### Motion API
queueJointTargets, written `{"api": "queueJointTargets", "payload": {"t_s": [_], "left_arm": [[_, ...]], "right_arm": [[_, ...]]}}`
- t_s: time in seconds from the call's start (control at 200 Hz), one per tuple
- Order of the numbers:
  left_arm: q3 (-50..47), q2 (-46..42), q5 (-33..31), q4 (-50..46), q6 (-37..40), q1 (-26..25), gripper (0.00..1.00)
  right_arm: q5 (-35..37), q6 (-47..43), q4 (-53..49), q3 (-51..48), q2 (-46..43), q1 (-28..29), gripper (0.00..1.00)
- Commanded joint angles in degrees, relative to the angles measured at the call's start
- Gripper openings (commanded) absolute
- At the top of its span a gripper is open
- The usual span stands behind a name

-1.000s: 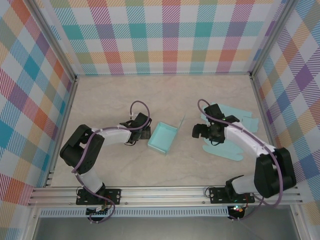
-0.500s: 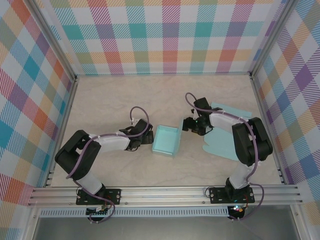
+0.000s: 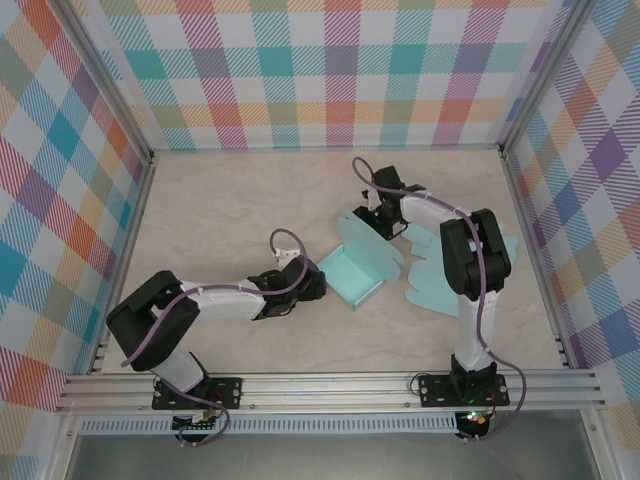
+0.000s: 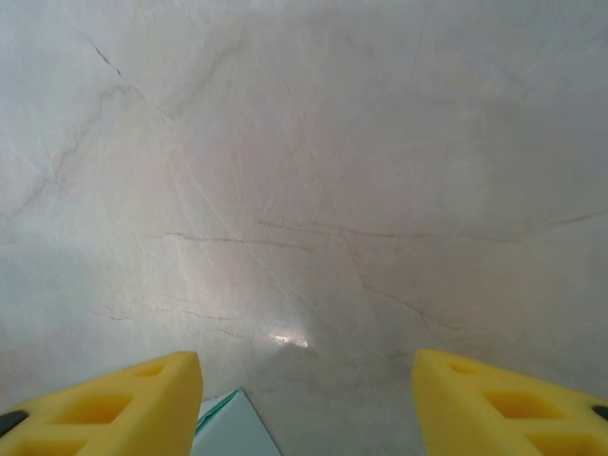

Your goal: Fold the paper box

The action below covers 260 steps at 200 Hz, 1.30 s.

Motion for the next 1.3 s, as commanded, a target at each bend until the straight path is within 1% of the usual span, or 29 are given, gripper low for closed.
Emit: {"api": "queueJointTargets", "payload": {"t_s": [0.0,0.1,0.205,0.26,0.36,0.485,0.545,0.64,0.72,0.815,0.89,1.03,1.14,1.21,1.295], "left_arm": [[-0.7,-5.4,-2.6,0.1,-0.9,-0.4,0.91],[-0.8,-10.6,-4.8,-3.5,2.1,-0.1,0.92],[0.9,-16.0,-5.6,-8.7,6.3,2.1,0.92],[1.5,-18.1,-3.3,-9.4,9.1,4.2,0.92],[2.8,-20.1,1.9,-7.6,15.2,8.3,0.90],[5.3,-18.5,12.6,-2.6,26.9,12.2,0.89],[6.2,-16.2,19.6,1.1,33.2,14.5,0.90],[9.6,-10.1,33.4,5.2,38.4,19.7,0.90],[14.6,-3.6,40.7,5.9,42.8,22.5,0.93],[21.1,3.9,45.7,3.2,49.7,23.2,0.93],[26.3,9.2,50.9,-0.3,55.7,23.2,0.93],[33.5,16.9,57.7,-6.4,64.9,23.5,0.94],[38.6,21.3,63.4,-11.9,70.7,23.5,0.94],[40.8,22.9,64.5,-13.5,72.6,23.5,0.94],[43.5,25.0,63.5,-15.0,73.9,23.5,0.95]], "right_arm": [[6.8,-3.0,-5.8,1.8,-2.9,-1.5,0.61],[12.0,-3.0,-6.3,-2.5,-9.2,-3.4,0.63],[16.5,-2.4,-6.4,-8.6,-17.8,-5.0,0.64],[19.1,-2.0,-6.6,-12.0,-22.2,-5.2,0.64],[20.9,-0.3,-7.0,-18.2,-31.2,-5.2,0.65],[21.8,2.4,-8.7,-24.8,-43.2,-5.2,0.66],[21.3,3.1,-9.2,-27.8,-49.3,-5.2,0.67],[17.3,3.5,-9.4,-31.5,-58.6,-5.2,0.68],[13.0,3.6,-9.8,-33.2,-63.6,-5.2,0.70],[8.1,3.9,-9.8,-34.4,-66.8,-5.2,0.70],[4.9,3.7,-8.7,-35.7,-67.6,-5.2,0.70],[-0.4,3.1,-6.6,-37.0,-65.2,-5.1,0.69],[-2.3,3.0,-4.7,-37.8,-63.6,-4.9,0.66],[-2.6,3.1,-3.4,-38.6,-63.2,-4.6,0.66],[-2.7,3.3,-2.2,-39.4,-62.8,-4.5,0.65]]}}
